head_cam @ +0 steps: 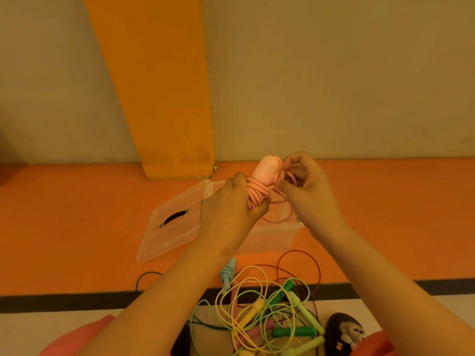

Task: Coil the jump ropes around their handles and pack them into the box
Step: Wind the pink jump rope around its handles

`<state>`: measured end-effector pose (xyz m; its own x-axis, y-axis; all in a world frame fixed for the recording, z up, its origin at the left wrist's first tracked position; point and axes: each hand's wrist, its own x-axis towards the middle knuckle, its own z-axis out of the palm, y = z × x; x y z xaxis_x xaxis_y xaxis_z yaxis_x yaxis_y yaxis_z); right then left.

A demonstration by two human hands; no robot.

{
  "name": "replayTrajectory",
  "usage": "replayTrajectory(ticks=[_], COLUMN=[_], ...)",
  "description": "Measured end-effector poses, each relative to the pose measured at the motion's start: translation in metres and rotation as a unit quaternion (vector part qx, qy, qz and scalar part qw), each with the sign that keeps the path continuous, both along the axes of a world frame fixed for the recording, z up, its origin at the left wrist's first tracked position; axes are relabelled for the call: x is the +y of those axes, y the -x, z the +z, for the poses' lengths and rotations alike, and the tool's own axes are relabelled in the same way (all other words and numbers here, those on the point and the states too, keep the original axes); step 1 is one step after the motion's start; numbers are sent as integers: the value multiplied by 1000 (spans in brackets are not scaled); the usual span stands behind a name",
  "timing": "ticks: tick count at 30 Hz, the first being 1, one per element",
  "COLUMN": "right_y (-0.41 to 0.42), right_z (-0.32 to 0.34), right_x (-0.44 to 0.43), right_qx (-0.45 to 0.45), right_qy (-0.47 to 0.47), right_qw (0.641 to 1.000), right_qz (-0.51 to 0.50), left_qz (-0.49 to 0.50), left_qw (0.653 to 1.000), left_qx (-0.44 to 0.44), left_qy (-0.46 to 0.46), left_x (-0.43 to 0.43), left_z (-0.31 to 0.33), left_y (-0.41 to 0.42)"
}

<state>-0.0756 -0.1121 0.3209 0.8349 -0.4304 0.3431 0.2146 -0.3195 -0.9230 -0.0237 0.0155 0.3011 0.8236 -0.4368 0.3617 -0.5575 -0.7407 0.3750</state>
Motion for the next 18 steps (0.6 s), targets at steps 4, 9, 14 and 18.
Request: replayTrajectory(ticks=[4, 9, 14, 18], right_y=[3, 6, 8, 6], right_z=[1, -3, -2, -2], right_x=[-4, 0, 5, 0], right_qx=[16, 31, 18, 33], right_qy=[68, 154, 157, 169], right_qw=[997, 983, 980, 974], right_qz=[-30, -94, -120, -149], left_qz=[-16, -43, -59, -56], left_qw=[1000, 998, 997, 997], left_qx=[6, 29, 42, 47], left_qy=[-12, -24, 2, 22], left_x=[2, 3, 1, 2], left_z=[1, 3, 5, 3], left_y=[-2, -3, -3, -5])
